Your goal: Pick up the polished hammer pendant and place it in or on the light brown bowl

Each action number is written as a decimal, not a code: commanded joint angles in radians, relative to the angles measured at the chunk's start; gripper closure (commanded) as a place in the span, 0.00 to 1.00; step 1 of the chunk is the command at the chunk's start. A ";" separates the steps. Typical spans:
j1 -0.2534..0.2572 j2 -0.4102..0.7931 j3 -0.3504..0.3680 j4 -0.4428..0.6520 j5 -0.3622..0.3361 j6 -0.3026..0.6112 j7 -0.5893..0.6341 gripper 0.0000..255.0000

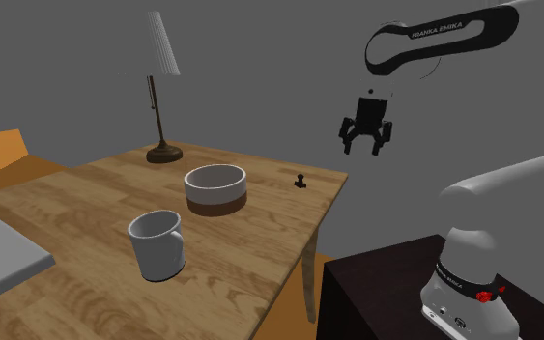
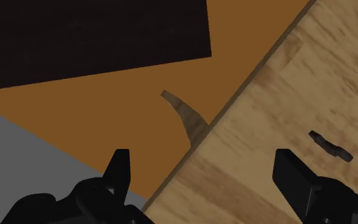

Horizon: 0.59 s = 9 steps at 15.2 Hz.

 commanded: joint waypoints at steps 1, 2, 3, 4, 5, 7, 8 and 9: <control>0.000 0.018 0.068 -0.005 0.044 0.052 0.101 0.00; -0.002 0.030 0.102 -0.004 0.062 0.077 0.148 0.00; -0.004 0.045 0.136 0.000 0.079 0.103 0.195 0.00; -0.009 0.063 0.170 0.006 0.093 0.129 0.242 0.00; -0.015 0.083 0.205 0.014 0.107 0.155 0.289 0.00; -0.032 0.129 0.276 0.036 0.126 0.208 0.384 0.00; -0.044 0.155 0.312 0.050 0.131 0.235 0.432 0.00; -0.058 0.183 0.349 0.066 0.134 0.262 0.481 0.00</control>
